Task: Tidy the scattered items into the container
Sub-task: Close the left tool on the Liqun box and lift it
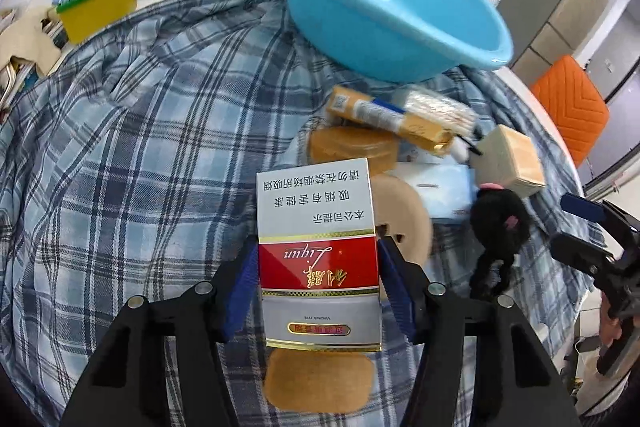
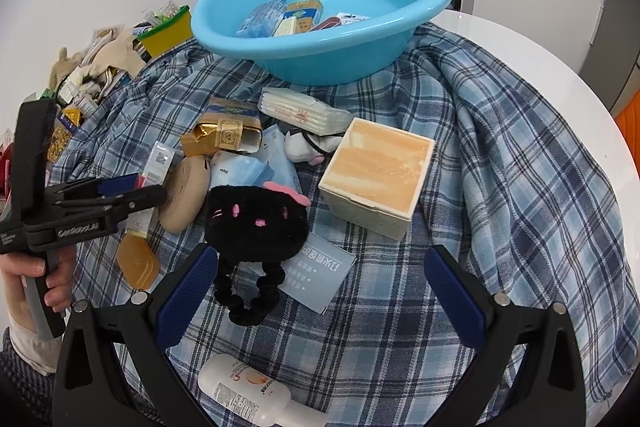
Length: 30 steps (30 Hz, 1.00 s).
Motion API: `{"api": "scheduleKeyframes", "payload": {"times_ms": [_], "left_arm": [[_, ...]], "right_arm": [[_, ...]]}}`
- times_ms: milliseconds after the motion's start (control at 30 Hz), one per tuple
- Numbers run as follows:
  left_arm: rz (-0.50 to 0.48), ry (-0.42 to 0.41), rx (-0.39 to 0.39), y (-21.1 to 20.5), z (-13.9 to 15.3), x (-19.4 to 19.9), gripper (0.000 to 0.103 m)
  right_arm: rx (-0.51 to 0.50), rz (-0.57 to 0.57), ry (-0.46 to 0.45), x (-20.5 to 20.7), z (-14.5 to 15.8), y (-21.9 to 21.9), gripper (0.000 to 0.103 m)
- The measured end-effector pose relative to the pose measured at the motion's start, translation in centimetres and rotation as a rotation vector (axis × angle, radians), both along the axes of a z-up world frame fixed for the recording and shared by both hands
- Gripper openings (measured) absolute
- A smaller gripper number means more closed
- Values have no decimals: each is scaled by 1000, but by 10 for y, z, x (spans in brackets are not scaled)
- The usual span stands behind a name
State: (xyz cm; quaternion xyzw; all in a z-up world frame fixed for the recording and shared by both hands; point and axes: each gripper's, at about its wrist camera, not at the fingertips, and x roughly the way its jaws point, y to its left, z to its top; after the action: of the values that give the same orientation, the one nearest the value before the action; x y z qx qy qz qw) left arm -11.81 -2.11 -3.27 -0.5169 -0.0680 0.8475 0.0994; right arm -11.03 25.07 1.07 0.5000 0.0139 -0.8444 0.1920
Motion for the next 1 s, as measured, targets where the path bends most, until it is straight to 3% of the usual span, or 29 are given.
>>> {"api": "scheduleKeyframes", "payload": {"times_ms": [267,433,700,1000], "left_arm": [[-6,70,-49,11,22,21,61],[-29,123,-84,19,25,33,61],[-1,165,-128,15,31,42,61],[13,155,-126,5,28,45,61]], "right_arm": [[-65,-37,37,5,13,13,103],[-126,10,78,15,16,7,103],[-97,55,90,14,-6,-30,103],[-146,58,46,-1,-26,-42,103]]}}
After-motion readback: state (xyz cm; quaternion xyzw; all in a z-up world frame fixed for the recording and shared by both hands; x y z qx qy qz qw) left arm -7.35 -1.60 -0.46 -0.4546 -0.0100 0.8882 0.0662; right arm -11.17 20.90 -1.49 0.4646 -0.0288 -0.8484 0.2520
